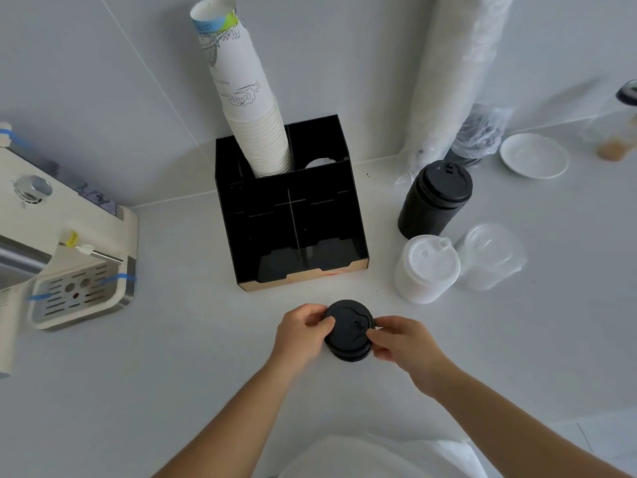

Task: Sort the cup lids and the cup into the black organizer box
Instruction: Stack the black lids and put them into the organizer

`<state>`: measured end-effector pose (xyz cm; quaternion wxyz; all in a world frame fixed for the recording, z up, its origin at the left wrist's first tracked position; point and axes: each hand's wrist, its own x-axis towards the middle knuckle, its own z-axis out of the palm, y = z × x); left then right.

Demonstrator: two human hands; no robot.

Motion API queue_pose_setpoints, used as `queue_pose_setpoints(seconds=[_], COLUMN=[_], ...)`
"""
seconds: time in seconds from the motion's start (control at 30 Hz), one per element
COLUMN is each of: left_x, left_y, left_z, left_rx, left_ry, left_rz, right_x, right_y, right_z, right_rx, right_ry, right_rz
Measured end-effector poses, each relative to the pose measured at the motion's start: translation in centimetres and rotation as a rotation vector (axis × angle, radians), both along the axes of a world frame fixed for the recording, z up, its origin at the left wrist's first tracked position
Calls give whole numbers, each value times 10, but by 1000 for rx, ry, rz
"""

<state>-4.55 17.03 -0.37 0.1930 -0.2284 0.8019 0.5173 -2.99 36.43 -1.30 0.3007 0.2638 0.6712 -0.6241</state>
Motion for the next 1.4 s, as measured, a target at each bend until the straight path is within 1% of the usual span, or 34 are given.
queue_pose_setpoints(seconds=[0.27,0.43,0.7,0.9,0.97,1.07,1.2,1.3,1.4], left_x=[-1,-1,2,0,-1,-3,0,0,0], left_y=[5,3,2,2,3,5,6,4,-2], left_z=[-7,-12,-16,-16,-15,-14,-11,-4,4], left_rx=[-27,-38,-104,-126,-131,-127,-73,70,228], left_ry=[-27,-60,-32,-43,-57,-126,-186,-276,-352], left_rz=[-5,-39,-59,-77,-75,-61,-40,64,150], right_x=[1,2,4,4,3,3,0,-5,-9], right_y=[1,0,-3,-6,-6,-7,-11,-12,-12], right_z=[-10,-13,-13,-12,-13,-14,-9,-3,1], right_rx=[-20,56,155,185,178,164,133,76,90], right_ry=[-44,-59,-8,1,-11,-25,-77,-83,-40], right_rz=[-26,29,82,77,70,57,41,36,61])
